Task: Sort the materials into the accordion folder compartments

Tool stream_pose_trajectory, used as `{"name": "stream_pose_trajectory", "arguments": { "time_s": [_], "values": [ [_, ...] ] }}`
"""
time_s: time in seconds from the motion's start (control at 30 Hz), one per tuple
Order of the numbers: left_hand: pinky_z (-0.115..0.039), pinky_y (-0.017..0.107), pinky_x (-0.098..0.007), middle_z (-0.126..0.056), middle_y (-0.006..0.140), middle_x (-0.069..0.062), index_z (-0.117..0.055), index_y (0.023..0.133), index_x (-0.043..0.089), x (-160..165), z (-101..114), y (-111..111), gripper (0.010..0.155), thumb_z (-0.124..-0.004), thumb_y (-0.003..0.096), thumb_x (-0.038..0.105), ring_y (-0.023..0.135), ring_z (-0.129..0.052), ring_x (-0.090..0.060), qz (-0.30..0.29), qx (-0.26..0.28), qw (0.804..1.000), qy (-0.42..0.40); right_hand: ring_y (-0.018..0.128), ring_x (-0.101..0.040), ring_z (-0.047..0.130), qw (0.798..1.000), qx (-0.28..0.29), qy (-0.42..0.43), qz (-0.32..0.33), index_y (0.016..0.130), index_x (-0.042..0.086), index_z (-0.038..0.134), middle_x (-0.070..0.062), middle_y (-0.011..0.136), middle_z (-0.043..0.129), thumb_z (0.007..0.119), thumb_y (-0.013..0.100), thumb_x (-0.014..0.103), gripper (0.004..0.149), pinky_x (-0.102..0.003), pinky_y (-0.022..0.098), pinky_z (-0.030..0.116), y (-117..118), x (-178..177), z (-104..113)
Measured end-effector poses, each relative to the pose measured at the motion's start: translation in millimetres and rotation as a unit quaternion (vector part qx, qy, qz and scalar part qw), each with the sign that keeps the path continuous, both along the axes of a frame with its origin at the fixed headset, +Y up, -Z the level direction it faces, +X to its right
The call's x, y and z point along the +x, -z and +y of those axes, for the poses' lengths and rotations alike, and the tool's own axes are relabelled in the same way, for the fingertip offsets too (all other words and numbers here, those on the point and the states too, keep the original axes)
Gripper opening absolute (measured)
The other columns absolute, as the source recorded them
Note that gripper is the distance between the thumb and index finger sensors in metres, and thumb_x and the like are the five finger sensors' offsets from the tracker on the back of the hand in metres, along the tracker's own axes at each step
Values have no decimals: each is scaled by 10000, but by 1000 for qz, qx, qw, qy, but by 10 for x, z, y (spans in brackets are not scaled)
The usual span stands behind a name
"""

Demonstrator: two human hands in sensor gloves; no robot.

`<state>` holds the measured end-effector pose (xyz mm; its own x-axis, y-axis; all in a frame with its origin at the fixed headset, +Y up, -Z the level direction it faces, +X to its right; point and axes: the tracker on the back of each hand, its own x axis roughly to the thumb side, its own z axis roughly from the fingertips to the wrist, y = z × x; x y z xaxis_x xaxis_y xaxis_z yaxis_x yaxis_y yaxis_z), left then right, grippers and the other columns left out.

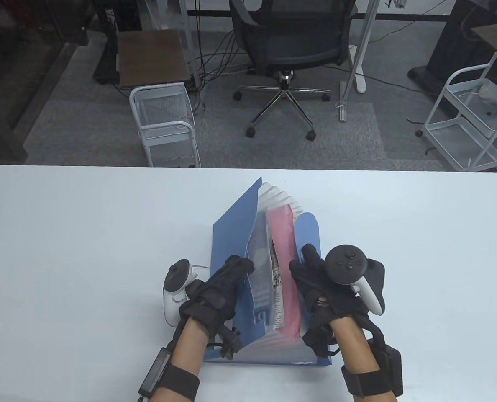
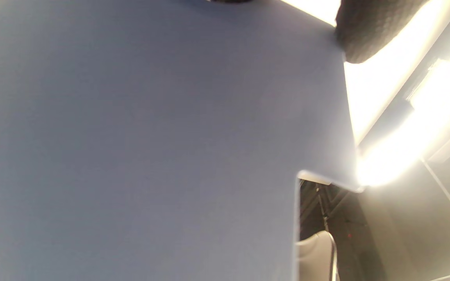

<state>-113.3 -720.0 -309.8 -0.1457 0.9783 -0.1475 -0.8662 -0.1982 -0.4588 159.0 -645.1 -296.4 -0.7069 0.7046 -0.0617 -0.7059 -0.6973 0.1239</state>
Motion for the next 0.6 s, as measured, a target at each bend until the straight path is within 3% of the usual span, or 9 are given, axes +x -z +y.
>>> {"name": "stream_pose_trajectory", "arguments": {
  "time_s": [0.1,0.17,0.37,0.47,0.6],
  "values": [
    [-37,565,-635,214,1101,-320,-500,1079,87,105,-30,0,644,-599,677,581,885,215,-549,-8,3,1000,27,711,-573,895,998,6,56,-11,1125,66,466,-300,1057,682,614,657,428,610,-532,445,863,-31,243,-39],
    [-16,552,-625,239,1085,-308,-488,1097,73,179,-63,15,590,-591,680,478,867,240,-534,-26,1,999,41,683,-571,912,996,7,93,-10,1116,49,480,-302,1039,704,628,653,396,597,-522,419,873,-23,371,-53],
    [7,535,-606,268,1059,-289,-467,1106,66,419,-131,44,537,-563,688,389,838,270,-508,-45,-10,990,135,660,-553,934,989,10,147,3,1109,41,498,-297,1028,721,632,652,384,587,-502,401,884,-19,593,-114],
    [-22,543,-613,229,1074,-291,-501,1096,66,549,-153,59,523,-579,681,374,854,235,-516,-36,-16,976,213,660,-553,934,988,9,152,8,1109,41,498,-298,1026,724,636,650,378,586,-498,401,884,-11,615,-122],
    [-56,563,-620,202,1083,-284,-517,1096,60,726,-213,116,507,-586,671,328,869,209,-518,-62,-41,941,331,662,-549,932,986,5,167,20,1111,41,493,-293,1031,721,631,651,380,588,-494,404,882,-1,616,-151]
  ]
}}
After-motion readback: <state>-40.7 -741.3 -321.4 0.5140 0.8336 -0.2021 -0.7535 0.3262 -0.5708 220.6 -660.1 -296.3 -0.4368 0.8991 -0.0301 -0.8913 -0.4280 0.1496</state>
